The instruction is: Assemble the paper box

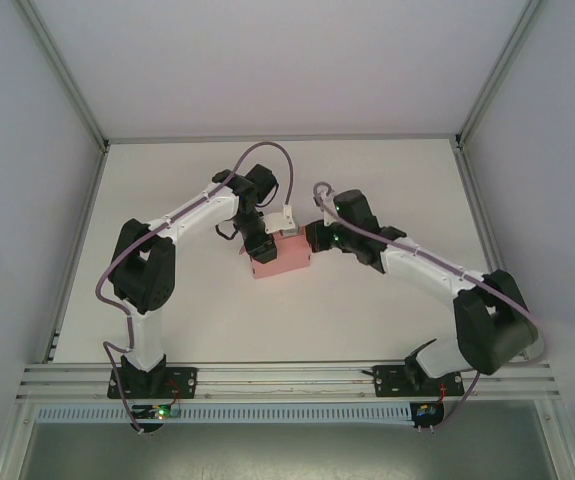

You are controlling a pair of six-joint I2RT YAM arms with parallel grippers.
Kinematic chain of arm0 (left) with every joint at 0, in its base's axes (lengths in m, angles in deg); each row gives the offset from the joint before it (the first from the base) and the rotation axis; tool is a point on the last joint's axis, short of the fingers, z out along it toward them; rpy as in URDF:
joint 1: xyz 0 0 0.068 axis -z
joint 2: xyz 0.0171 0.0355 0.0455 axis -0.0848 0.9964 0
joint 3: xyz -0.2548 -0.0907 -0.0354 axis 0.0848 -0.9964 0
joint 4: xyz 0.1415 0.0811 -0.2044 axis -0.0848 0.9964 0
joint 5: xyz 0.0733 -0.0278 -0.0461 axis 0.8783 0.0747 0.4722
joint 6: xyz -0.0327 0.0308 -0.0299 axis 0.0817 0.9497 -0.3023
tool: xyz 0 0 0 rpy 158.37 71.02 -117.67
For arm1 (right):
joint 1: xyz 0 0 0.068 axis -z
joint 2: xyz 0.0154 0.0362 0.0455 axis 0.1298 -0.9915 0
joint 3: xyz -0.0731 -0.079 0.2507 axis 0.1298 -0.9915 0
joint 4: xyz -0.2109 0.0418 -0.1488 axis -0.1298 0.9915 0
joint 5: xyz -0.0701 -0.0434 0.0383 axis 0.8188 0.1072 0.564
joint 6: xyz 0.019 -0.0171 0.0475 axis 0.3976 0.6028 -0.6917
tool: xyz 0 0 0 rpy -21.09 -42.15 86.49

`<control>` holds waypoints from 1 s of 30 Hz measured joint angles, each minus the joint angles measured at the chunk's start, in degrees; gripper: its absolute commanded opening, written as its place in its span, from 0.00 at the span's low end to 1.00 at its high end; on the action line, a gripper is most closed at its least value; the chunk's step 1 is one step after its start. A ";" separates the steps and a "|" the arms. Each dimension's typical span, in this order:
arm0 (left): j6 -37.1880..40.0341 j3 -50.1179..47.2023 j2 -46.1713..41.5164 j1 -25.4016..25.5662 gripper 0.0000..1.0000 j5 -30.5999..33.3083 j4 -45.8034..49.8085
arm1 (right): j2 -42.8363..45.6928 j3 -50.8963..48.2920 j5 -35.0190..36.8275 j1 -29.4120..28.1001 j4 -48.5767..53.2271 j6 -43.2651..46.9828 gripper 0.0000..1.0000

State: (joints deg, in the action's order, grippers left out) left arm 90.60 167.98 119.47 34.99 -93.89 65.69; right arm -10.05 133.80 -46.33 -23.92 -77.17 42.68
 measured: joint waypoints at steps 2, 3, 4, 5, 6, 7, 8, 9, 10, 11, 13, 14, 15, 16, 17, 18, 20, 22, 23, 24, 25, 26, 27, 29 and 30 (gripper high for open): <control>-0.09 0.00 0.00 0.00 0.42 -0.02 -0.02 | 1.53 -3.10 2.75 -1.29 -3.52 1.57 0.00; -0.13 0.00 0.00 0.00 0.43 0.00 -0.07 | 1.92 -4.20 3.93 -1.81 -5.07 2.03 0.00; -0.13 0.00 0.00 0.00 0.43 0.02 -0.13 | 2.05 -4.94 5.07 -2.27 -6.23 2.32 0.00; -0.17 0.00 0.00 -0.02 0.45 0.09 -0.22 | 2.05 -5.31 5.90 -2.58 -7.10 2.54 0.00; -0.31 0.02 0.00 -0.07 0.47 0.11 -0.26 | 2.03 -5.38 6.80 -2.93 -7.54 2.64 0.00; -0.42 0.07 0.00 -0.11 0.47 0.20 -0.46 | 1.95 -5.38 7.69 -3.23 -7.78 2.62 0.00; -0.50 0.13 0.07 -0.11 0.49 0.22 -0.50 | 1.84 -5.35 8.41 -3.48 -7.87 2.62 0.00; -0.50 0.20 0.07 -0.11 0.55 0.26 -0.61 | 1.77 -5.25 9.27 -3.78 -7.85 2.56 0.00; -0.48 0.22 0.15 -0.09 0.58 0.33 -1.20 | 1.70 -5.01 9.94 -4.09 -7.58 2.43 0.00; -0.61 0.22 0.44 0.02 0.60 0.37 -2.10 | 1.53 -4.59 10.51 -4.46 -7.08 2.36 0.00; -0.85 0.24 1.31 0.24 0.68 0.37 -3.76 | 1.07 -3.56 11.54 -5.25 -5.86 1.68 0.00; -1.01 0.24 1.64 0.24 0.71 0.37 -4.26 | 0.92 -3.10 12.04 -5.57 -5.20 1.33 0.00; -1.03 0.24 1.77 0.24 0.79 0.35 -4.83 | 0.74 -2.71 12.61 -5.84 -4.57 1.05 0.00; -1.40 0.24 1.77 0.24 0.81 0.35 -5.22 | 0.59 -2.14 13.33 -6.12 -3.78 0.72 0.00; -1.66 0.24 1.75 0.24 0.83 0.37 -5.57 | 0.37 -1.62 14.16 -6.49 -3.10 0.39 0.00; -1.88 0.24 1.73 0.24 0.99 0.35 -6.05 | 0.09 -1.05 15.13 -7.04 -2.36 -0.02 0.00; -2.56 0.24 1.66 0.24 1.00 0.31 -6.60 | -0.39 -0.09 16.98 -8.02 -1.05 -0.50 0.00; -3.28 0.24 1.31 0.24 1.00 0.35 -7.21 | -0.76 0.74 18.69 -8.85 0.20 -1.05 0.00; -3.63 0.24 0.96 0.24 1.00 0.42 -7.65 | -0.87 0.98 19.34 -9.03 0.57 -1.33 0.00; -4.44 0.20 0.35 0.24 1.00 0.68 -8.28 | -0.92 1.16 19.91 -9.27 0.94 -1.68 0.00; -5.29 0.15 -0.33 0.24 1.00 1.18 -8.98 | -0.96 1.25 20.33 -9.29 1.20 -1.92 0.00; -6.25 0.07 -1.20 0.24 1.00 1.88 -9.81 | -0.98 1.38 20.74 -9.40 1.46 -2.12 0.00; -7.30 -0.20 -2.29 0.24 1.00 2.73 -10.71 | -1.01 1.46 21.20 -9.44 1.70 -2.40 0.00; -9.66 -1.05 -5.05 0.24 1.00 4.85 -12.39 | -1.01 1.55 21.97 -9.77 1.99 -2.84 0.00; -11.13 -1.60 -6.73 0.24 1.00 6.19 -12.94 | -1.01 1.62 22.32 -9.97 2.12 -3.08 0.00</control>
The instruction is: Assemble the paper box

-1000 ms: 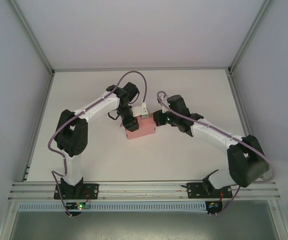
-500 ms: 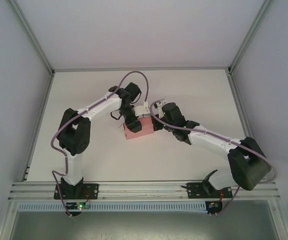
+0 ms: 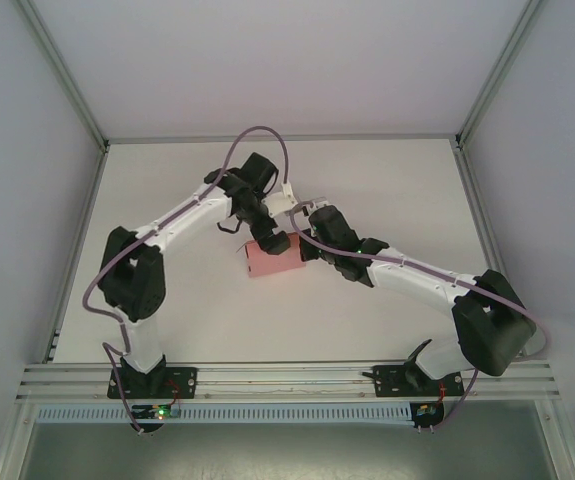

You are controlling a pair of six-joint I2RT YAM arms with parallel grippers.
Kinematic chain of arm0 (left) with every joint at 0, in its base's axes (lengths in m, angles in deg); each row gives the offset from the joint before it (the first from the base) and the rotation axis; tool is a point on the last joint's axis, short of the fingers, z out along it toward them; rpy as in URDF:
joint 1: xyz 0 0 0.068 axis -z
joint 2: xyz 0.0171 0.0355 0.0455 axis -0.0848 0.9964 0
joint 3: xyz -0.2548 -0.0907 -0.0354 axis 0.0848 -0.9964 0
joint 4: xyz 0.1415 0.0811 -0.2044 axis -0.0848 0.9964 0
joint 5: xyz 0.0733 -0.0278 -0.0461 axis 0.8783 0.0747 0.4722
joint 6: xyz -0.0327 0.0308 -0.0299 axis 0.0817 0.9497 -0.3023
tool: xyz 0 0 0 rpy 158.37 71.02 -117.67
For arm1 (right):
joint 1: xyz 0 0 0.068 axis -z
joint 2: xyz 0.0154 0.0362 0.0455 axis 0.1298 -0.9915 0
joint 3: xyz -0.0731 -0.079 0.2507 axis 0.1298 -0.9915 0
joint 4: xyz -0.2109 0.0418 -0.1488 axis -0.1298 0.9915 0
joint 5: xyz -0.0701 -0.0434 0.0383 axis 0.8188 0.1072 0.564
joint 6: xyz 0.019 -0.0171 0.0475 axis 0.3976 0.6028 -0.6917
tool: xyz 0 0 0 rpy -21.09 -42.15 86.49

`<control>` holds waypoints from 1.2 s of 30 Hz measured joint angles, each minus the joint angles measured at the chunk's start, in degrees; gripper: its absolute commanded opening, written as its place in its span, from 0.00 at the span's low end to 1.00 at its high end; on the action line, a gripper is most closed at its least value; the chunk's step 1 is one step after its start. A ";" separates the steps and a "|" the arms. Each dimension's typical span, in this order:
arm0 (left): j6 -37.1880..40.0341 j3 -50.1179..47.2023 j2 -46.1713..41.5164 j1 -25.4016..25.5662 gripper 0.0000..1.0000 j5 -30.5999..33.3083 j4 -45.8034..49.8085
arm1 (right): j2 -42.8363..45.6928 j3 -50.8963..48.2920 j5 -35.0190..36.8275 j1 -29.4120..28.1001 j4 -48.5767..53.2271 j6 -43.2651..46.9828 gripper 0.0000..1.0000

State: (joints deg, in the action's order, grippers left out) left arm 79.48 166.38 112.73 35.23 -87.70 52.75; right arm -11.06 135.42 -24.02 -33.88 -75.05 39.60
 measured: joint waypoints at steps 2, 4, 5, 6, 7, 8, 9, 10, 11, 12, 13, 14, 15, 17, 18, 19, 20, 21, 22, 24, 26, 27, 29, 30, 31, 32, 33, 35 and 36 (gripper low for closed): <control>-2.84 -1.27 -3.13 0.00 1.00 2.49 -0.87 | 0.00 0.11 0.42 -0.33 0.24 -0.17 0.00; -5.79 -3.43 -6.43 0.00 1.00 4.63 -1.70 | -0.02 0.22 0.72 -0.57 0.50 -0.37 0.00; -7.48 -4.90 -8.20 0.00 1.00 5.64 -2.05 | -0.04 0.37 0.83 -0.70 0.70 -0.44 0.00; -9.18 -6.51 -9.90 0.00 1.00 6.71 -2.34 | -0.09 0.50 1.03 -0.81 0.92 -0.55 0.00; -11.04 -8.07 -11.50 0.02 1.00 7.89 -2.32 | -0.20 0.72 1.18 -0.94 1.16 -0.61 0.00; -13.27 -9.86 -13.20 0.04 1.00 9.42 -2.36 | -0.31 0.96 1.31 -1.07 1.51 -0.81 0.00; -15.26 -11.26 -14.45 0.07 0.99 10.80 -2.25 | -0.39 1.14 1.49 -1.20 1.73 -1.03 0.00; -17.31 -12.55 -15.56 0.17 0.96 12.22 -2.12 | -0.55 1.38 1.68 -1.31 2.03 -1.44 0.00; -19.69 -14.08 -16.74 0.35 0.88 13.88 -2.16 | -0.76 1.66 1.86 -1.31 2.25 -1.66 0.00; -21.62 -15.34 -17.64 0.70 0.83 15.17 -2.14 | -0.94 1.92 1.88 -1.31 2.45 -1.86 0.00; -23.47 -16.44 -18.38 1.11 0.77 16.59 -1.92 | -1.11 2.19 1.90 -1.31 2.62 -1.90 0.00; -25.24 -17.46 -19.04 1.60 0.74 17.90 -1.51 | -1.27 2.40 1.97 -1.31 2.82 -1.95 0.00; -26.69 -18.25 -19.54 1.99 0.74 18.82 -1.11 | -1.36 2.60 2.03 -1.31 3.08 -2.01 0.00; -28.61 -19.93 -20.44 2.67 0.70 19.87 -0.83 | -1.46 3.04 2.03 -1.31 3.78 -2.05 0.00; -29.22 -20.55 -20.65 2.71 0.62 20.06 -0.83 | -1.53 3.21 2.03 -1.31 4.09 -2.05 0.00; -29.70 -21.00 -20.72 2.71 0.55 20.33 -0.83 | -1.57 3.30 2.03 -1.38 4.15 -2.05 0.00; -30.18 -21.24 -20.65 2.71 0.52 20.57 -0.87 | -1.64 3.34 2.08 -1.49 4.24 -2.05 0.00; -30.67 -21.27 -20.46 2.69 0.50 20.87 -0.87 | -1.68 3.48 2.10 -1.57 4.42 -2.08 0.00; -31.15 -21.27 -20.24 2.69 0.48 21.00 -0.96 | -1.77 3.65 2.08 -1.68 4.55 -2.05 0.00; -31.58 -21.27 -19.76 2.69 0.43 21.03 -1.14 | -1.90 3.85 2.08 -1.68 4.74 -2.05 0.00; -31.74 -21.27 -19.06 2.69 0.41 21.07 -1.36 | -2.01 4.02 2.08 -1.68 4.94 -2.05 0.00; -31.82 -21.24 -18.71 2.69 0.41 21.14 -1.36 | -2.08 4.09 2.08 -1.68 4.98 -2.05 0.00; -31.89 -21.24 -17.97 2.69 0.38 21.94 -1.36 | -2.12 4.20 2.05 -1.68 5.09 -2.05 0.00; -31.98 -21.24 -17.68 2.69 0.37 22.40 -1.36 | -2.12 4.20 2.05 -1.68 5.16 -2.05 0.00; -32.04 -21.24 -17.51 2.69 0.34 22.75 -1.36 | -2.12 4.22 2.05 -1.68 5.16 -2.03 0.00; -32.06 -21.24 -17.42 2.69 0.33 22.84 -1.36 | -2.12 4.22 2.05 -1.68 5.16 -2.05 0.00; -32.06 -21.24 -17.42 2.69 0.31 22.73 -1.38 | -2.12 4.22 2.05 -1.68 5.18 -2.03 0.00; -32.06 -21.27 -17.42 2.69 0.29 22.29 -1.70 | -2.12 4.22 2.05 -1.68 5.18 -2.03 0.00; -32.02 -21.24 -17.42 2.69 0.24 22.01 -2.03 | -2.12 4.22 2.05 -1.68 5.20 -2.03 0.00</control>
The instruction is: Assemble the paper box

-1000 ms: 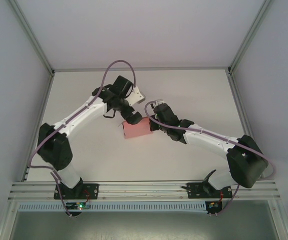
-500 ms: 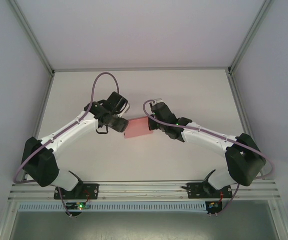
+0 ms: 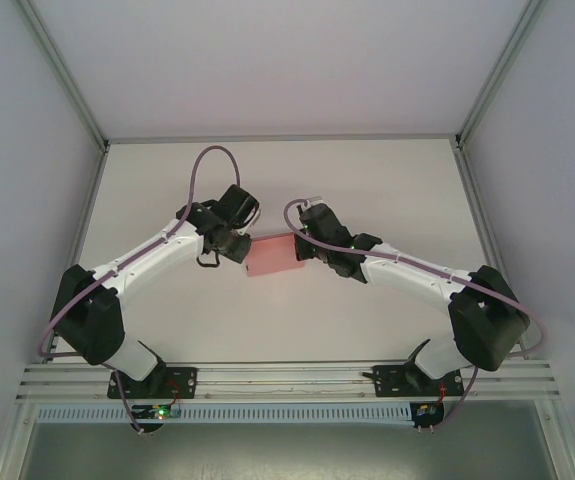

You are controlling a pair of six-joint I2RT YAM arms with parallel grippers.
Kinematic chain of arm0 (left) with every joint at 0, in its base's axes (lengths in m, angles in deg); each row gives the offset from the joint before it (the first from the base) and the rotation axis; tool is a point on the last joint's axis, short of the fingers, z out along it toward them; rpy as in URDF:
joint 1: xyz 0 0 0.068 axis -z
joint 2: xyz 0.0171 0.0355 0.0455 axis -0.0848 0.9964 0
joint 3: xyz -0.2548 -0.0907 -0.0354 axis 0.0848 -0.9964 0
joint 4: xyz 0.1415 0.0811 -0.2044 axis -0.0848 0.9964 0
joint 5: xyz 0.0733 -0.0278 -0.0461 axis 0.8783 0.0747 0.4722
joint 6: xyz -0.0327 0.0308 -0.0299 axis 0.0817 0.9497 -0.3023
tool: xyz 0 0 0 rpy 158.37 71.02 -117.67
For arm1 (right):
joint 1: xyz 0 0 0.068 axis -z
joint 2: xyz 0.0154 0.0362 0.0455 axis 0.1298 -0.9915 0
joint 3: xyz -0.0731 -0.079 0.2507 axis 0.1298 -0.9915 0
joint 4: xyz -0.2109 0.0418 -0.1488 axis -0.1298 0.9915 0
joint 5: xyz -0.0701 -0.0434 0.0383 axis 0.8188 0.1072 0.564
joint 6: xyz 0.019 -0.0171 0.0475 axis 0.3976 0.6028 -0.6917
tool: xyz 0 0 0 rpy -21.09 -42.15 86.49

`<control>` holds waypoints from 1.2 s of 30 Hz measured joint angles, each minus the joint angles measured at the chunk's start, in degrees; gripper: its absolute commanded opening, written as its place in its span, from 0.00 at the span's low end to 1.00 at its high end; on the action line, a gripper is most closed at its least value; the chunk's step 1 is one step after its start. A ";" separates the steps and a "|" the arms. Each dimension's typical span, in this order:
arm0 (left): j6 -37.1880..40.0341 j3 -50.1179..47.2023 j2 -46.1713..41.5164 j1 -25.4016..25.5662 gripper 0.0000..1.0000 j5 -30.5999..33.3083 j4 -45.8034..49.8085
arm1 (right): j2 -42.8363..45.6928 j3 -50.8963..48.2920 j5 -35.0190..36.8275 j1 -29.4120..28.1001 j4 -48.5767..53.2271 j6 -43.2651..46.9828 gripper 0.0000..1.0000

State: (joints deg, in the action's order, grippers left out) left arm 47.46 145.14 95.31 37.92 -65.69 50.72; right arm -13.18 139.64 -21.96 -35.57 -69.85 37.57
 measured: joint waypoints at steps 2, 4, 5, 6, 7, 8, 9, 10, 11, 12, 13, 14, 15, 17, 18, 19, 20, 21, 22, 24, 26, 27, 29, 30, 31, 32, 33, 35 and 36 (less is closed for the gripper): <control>0.15 0.00 0.00 0.00 0.20 -0.46 -0.63 | 0.00 0.00 0.00 0.00 0.00 0.00 0.00; 0.22 0.07 0.22 0.00 0.19 -0.81 -0.74 | 0.02 0.00 0.00 0.00 0.07 0.02 0.00; 0.22 0.15 0.46 0.00 0.18 -0.92 -0.74 | 0.02 0.02 0.02 0.00 0.13 0.04 0.00; 0.22 0.31 0.79 0.00 0.13 -1.05 -0.74 | 0.02 0.02 0.02 -0.02 0.15 0.04 0.00; 0.17 0.35 1.01 0.00 0.11 -1.14 -0.79 | 0.02 0.02 0.00 -0.02 0.15 0.07 0.00; 0.22 0.44 1.25 0.00 0.10 -1.27 -0.81 | 0.02 0.02 0.02 -0.15 0.15 0.15 0.00; 0.20 0.55 1.40 0.00 0.04 -1.22 -0.83 | 0.02 0.02 0.09 -0.26 0.20 0.20 0.00; 0.07 0.68 1.44 0.00 0.00 -1.18 -0.83 | 0.02 0.02 0.07 -0.33 0.22 0.22 0.00; 0.11 0.79 1.44 -0.02 0.00 -1.20 -0.83 | 0.02 0.02 0.09 -0.35 0.22 0.28 0.00; -0.37 0.83 1.53 -0.04 0.00 -1.20 -0.81 | 0.02 0.02 0.07 -0.37 0.22 0.46 0.00; -0.70 0.92 1.64 -0.04 0.00 -1.18 -0.79 | 0.02 0.02 0.15 -0.50 0.26 0.63 0.00; -1.05 1.18 1.86 -0.07 0.00 -1.18 -0.70 | -0.02 0.09 0.50 -0.68 0.39 0.72 0.00; -1.62 1.73 2.25 -0.17 0.00 -1.25 -0.33 | -0.15 0.22 1.09 -1.01 0.61 0.90 0.00; -2.71 3.02 3.26 -0.57 0.00 -1.60 0.55 | -0.72 0.72 2.73 -1.60 1.11 1.31 0.00; -3.50 3.96 3.91 -1.01 0.00 -2.29 1.29 | -1.16 1.03 3.93 -2.10 1.33 1.60 0.00; -4.04 4.74 4.48 -1.44 0.00 -2.91 1.86 | -1.53 1.27 4.90 -2.47 1.49 1.73 0.00; -4.72 5.64 5.11 -1.99 0.00 -3.80 2.60 | -1.90 1.51 6.16 -2.99 1.66 1.95 0.00; -5.35 6.40 5.60 -2.47 0.00 -4.55 3.19 | -2.16 1.66 7.04 -3.37 1.79 2.03 0.00; -5.97 7.02 5.95 -2.91 0.00 -5.53 3.78 | -2.32 1.75 7.89 -3.74 1.88 2.16 0.00; -7.26 7.91 6.29 -4.07 0.00 -8.33 4.92 | -2.40 1.75 9.20 -4.42 1.99 2.34 0.00; -8.57 8.52 6.47 -5.33 0.00 -10.99 5.97 | -2.47 1.75 10.19 -5.18 2.10 2.86 0.00; -9.20 8.96 6.67 -5.95 0.00 -12.13 6.49 | -2.54 1.73 10.80 -5.68 2.08 3.21 0.00; -10.25 9.94 7.26 -7.08 0.00 -14.05 7.76 | -2.60 1.60 12.04 -6.69 2.05 3.67 0.00; -10.75 10.36 7.52 -7.52 0.00 -14.91 8.24 | -2.62 1.46 12.90 -7.19 2.05 3.85 0.00; -11.23 10.64 7.69 -7.85 0.00 -15.72 8.66 | -2.62 1.22 13.73 -7.67 1.99 4.00 0.00; -11.50 10.86 7.76 -8.11 0.00 -16.44 9.05 | -2.62 1.05 14.32 -7.96 1.84 4.13 0.00; -11.78 11.17 7.82 -8.37 0.00 -17.14 9.49 | -2.62 0.85 14.91 -8.17 1.62 4.33 0.00; -12.35 11.82 7.98 -8.83 0.00 -18.53 10.14 | -2.62 0.35 15.69 -8.37 0.76 4.74 0.00; -12.68 12.07 7.98 -9.09 0.00 -19.30 10.36 | -2.62 0.13 16.09 -8.48 0.44 4.79 0.00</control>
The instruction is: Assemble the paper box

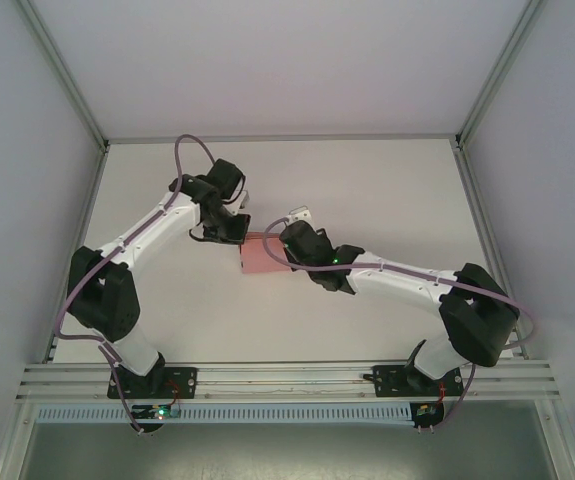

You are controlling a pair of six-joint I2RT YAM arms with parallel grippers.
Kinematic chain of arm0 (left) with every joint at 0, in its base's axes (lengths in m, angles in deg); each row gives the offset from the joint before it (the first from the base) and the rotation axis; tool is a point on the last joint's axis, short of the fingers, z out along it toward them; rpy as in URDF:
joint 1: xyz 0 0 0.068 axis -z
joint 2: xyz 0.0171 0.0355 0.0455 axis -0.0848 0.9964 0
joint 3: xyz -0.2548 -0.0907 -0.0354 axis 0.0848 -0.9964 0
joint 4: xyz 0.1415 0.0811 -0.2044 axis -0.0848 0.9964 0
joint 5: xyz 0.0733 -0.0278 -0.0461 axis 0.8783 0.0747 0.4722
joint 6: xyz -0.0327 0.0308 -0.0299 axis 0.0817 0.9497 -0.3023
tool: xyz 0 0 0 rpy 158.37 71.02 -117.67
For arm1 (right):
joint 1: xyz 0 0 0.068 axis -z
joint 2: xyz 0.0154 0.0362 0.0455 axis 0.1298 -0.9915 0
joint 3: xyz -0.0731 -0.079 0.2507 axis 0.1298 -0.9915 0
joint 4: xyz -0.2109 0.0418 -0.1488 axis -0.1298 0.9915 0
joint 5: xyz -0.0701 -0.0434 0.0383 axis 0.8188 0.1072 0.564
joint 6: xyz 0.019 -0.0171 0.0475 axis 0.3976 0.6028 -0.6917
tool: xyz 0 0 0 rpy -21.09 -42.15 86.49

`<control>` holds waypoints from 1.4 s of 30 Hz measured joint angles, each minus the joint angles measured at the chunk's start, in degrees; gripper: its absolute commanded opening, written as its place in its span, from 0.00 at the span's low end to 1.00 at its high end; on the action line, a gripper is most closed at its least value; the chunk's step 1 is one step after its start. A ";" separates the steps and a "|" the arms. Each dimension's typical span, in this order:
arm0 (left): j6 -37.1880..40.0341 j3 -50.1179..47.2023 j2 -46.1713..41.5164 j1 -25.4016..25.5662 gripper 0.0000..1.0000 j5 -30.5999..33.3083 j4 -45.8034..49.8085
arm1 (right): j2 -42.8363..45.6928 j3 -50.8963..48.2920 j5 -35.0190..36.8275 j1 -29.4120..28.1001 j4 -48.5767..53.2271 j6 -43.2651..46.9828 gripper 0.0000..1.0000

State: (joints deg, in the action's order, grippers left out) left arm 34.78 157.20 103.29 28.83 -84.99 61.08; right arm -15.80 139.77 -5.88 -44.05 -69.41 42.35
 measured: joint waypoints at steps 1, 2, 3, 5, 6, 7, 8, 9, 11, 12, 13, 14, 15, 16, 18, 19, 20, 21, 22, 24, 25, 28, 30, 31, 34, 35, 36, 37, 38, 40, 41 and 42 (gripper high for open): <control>-0.24 0.17 0.00 -0.24 0.00 -0.83 0.13 | -0.04 -0.15 0.52 -0.15 -0.24 0.04 0.00; -0.46 0.28 0.00 -0.50 0.00 -1.53 0.20 | -0.17 -0.17 0.81 -0.24 -0.35 0.15 0.00; -0.68 0.28 0.00 -0.85 0.00 -2.03 0.22 | -0.33 -0.17 1.11 -0.31 -0.52 0.20 0.00; -1.46 0.28 0.26 -1.27 0.00 -2.95 0.44 | -0.72 -0.17 1.70 -0.42 -1.03 0.35 0.00; -1.77 0.28 0.39 -1.60 0.00 -3.26 0.48 | -0.81 -0.17 1.75 -0.44 -1.36 0.42 0.00; -2.05 0.28 0.57 -1.97 0.00 -3.76 0.52 | -0.92 -0.17 1.77 -0.48 -1.64 0.46 0.00; -2.45 0.28 0.74 -2.27 0.00 -4.22 0.61 | -0.96 -0.17 1.77 -0.52 -1.77 0.63 0.00; -2.93 0.31 0.98 -2.75 0.00 -4.72 0.72 | -1.01 -0.17 1.73 -0.55 -1.97 0.83 0.00; -3.85 0.33 1.49 -3.74 0.00 -6.08 0.74 | -1.14 -0.20 1.73 -0.79 -2.49 1.29 0.00; -4.39 0.35 1.70 -4.28 0.00 -7.08 0.74 | -1.22 -0.24 1.73 -0.90 -2.69 1.46 0.00; -4.87 0.35 1.90 -4.81 0.00 -8.17 0.72 | -1.31 -0.42 1.79 -0.90 -3.06 1.62 0.00; -5.22 0.35 2.08 -5.27 0.00 -9.01 0.72 | -1.40 -0.52 1.88 -0.90 -3.48 1.73 0.00; -5.62 0.35 2.14 -5.62 0.00 -9.75 0.72 | -1.57 -0.61 1.95 -0.90 -3.80 1.77 0.00; -5.81 0.35 2.19 -5.73 0.00 -10.21 0.76 | -1.66 -0.74 2.12 -0.90 -4.28 1.84 0.00; -6.19 0.37 2.19 -5.79 0.00 -10.47 0.96 | -1.86 -0.90 2.45 -0.90 -4.66 1.86 0.00; -6.21 0.39 2.19 -5.97 0.00 -10.71 1.16 | -1.90 -0.94 2.60 -0.90 -4.83 1.88 0.00; -6.21 0.44 2.19 -6.08 0.00 -10.95 1.36 | -1.99 -0.94 2.75 -0.90 -5.05 1.86 0.00; -6.21 0.66 2.27 -6.10 0.00 -11.08 1.66 | -2.10 -0.94 2.91 -0.90 -5.14 1.88 0.00; -6.19 1.05 2.45 -6.12 0.00 -11.15 2.01 | -2.21 -0.94 3.04 -0.92 -5.29 1.88 0.00; -6.23 1.53 2.71 -6.34 0.00 -11.91 2.12 | -2.29 -0.94 3.50 -0.90 -5.31 1.88 0.00; -6.29 1.55 2.84 -6.51 0.00 -12.33 2.12 | -2.29 -0.94 3.50 -0.90 -5.31 1.88 0.00; -6.78 1.55 3.32 -7.30 0.00 -13.29 2.14 | -2.29 -1.31 3.43 -1.18 -5.92 1.90 0.00; -7.41 1.55 3.43 -7.72 0.00 -13.88 2.12 | -2.29 -1.90 3.50 -1.38 -7.02 1.95 0.00; -7.78 1.55 3.43 -7.98 0.00 -14.27 2.12 | -2.29 -2.14 3.61 -1.40 -7.48 1.99 0.00; -9.20 1.55 3.43 -8.76 0.00 -15.61 2.05 | -2.29 -2.71 3.69 -1.53 -8.57 2.19 0.00; -9.62 1.55 3.43 -9.14 0.00 -16.17 2.03 | -2.32 -2.84 3.69 -1.64 -8.92 2.34 0.00; -9.92 1.55 3.43 -9.51 0.00 -16.72 2.01 | -2.40 -2.91 3.69 -1.68 -9.20 2.38 0.00; -10.19 1.55 3.43 -9.81 0.00 -17.16 2.01 | -2.51 -2.95 3.78 -1.77 -9.51 2.54 0.00; -10.47 1.55 3.43 -10.08 0.00 -17.59 2.01 | -2.64 -2.95 4.04 -1.90 -9.79 2.71 0.00; -10.73 1.55 3.43 -10.25 0.00 -18.08 2.01 | -2.73 -3.10 4.33 -2.01 -10.10 2.99 0.00; -10.93 1.55 3.43 -10.34 0.00 -18.47 2.01 | -2.78 -3.10 4.52 -2.01 -10.19 3.04 0.00; -11.15 1.55 3.43 -10.49 0.00 -18.88 2.01 | -2.84 -3.10 4.68 -2.01 -10.25 3.19 0.00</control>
State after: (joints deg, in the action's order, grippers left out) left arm 23.63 158.75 106.72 18.34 -103.88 63.09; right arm -18.64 136.67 -1.20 -46.06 -79.66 45.54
